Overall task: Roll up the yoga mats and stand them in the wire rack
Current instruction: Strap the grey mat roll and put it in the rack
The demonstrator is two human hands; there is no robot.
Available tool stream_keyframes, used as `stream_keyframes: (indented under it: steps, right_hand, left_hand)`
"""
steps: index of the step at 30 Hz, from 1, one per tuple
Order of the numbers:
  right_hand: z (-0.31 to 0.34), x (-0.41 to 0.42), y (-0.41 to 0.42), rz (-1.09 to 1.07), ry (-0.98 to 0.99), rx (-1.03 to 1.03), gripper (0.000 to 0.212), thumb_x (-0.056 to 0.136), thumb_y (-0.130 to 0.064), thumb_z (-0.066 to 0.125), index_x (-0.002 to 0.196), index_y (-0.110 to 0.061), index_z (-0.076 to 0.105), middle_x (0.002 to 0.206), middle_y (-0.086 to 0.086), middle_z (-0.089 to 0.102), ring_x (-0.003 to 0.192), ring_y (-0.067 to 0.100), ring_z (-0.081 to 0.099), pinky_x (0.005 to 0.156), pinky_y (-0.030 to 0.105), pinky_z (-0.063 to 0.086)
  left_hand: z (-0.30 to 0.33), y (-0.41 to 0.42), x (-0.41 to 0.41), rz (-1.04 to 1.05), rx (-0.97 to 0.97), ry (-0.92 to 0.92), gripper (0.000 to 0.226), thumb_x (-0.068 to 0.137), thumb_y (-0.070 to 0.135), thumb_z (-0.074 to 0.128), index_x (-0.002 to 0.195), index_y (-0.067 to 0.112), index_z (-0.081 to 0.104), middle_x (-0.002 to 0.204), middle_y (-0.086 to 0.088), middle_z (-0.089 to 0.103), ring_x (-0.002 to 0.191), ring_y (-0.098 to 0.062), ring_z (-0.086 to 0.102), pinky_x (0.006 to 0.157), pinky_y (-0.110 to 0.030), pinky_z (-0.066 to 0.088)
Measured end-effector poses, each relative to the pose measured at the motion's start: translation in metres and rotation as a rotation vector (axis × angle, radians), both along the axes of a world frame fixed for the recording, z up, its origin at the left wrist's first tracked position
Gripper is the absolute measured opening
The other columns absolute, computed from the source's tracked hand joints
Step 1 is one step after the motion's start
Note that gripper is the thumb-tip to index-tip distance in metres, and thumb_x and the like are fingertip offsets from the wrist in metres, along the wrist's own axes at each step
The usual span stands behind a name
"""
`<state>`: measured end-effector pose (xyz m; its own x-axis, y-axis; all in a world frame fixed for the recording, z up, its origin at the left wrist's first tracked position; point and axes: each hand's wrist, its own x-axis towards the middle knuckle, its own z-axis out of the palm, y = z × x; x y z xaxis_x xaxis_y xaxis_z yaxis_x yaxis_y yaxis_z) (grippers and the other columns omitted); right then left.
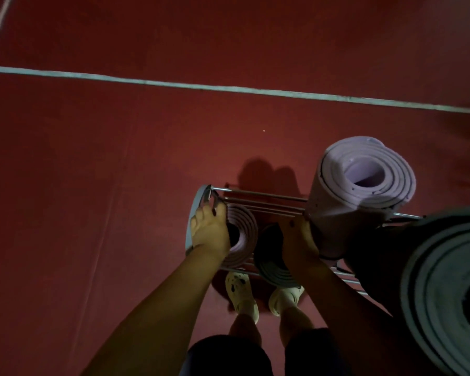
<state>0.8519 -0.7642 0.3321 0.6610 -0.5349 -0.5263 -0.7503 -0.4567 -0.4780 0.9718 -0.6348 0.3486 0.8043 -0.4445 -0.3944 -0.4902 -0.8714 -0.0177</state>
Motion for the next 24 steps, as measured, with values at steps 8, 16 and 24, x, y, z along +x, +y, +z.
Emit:
stream_keyframes:
  steps: [8,16,24]
  right_hand:
    - [-0.001,-0.024,-0.021,-0.047,0.025,-0.066,0.043,0.097,-0.031,0.045,0.137,-0.016,0.038,0.124,0.007,0.052,0.105,0.022,0.057,0.082,0.025,0.047]
    - [0.004,-0.036,-0.050,0.000,0.148,-0.032,0.068,0.049,-0.035,0.092,0.088,-0.003,0.046,0.052,0.010,0.058,0.037,0.023,0.057,0.033,0.020,0.035]
    - [-0.009,-0.040,-0.050,0.232,0.211,-0.155,0.050,0.095,-0.035,0.050,0.129,-0.001,0.037,0.116,0.020,0.057,0.105,0.033,0.057,0.060,0.024,0.035]
  left_hand:
    - [-0.004,-0.005,0.013,-0.150,0.147,0.044,0.075,0.088,0.051,0.052,0.150,0.031,0.014,0.118,-0.006,0.061,0.111,-0.028,0.054,0.095,-0.033,0.032]
    - [0.003,-0.011,0.029,0.055,-0.069,0.014,0.079,0.078,0.044,0.063,0.143,0.017,0.028,0.104,-0.013,0.065,0.094,-0.036,0.061,0.074,-0.035,0.041]
    - [0.002,-0.015,0.021,-0.052,0.263,0.052,0.075,0.084,0.045,0.056,0.147,0.022,0.020,0.119,-0.010,0.061,0.111,-0.030,0.054,0.090,-0.032,0.038]
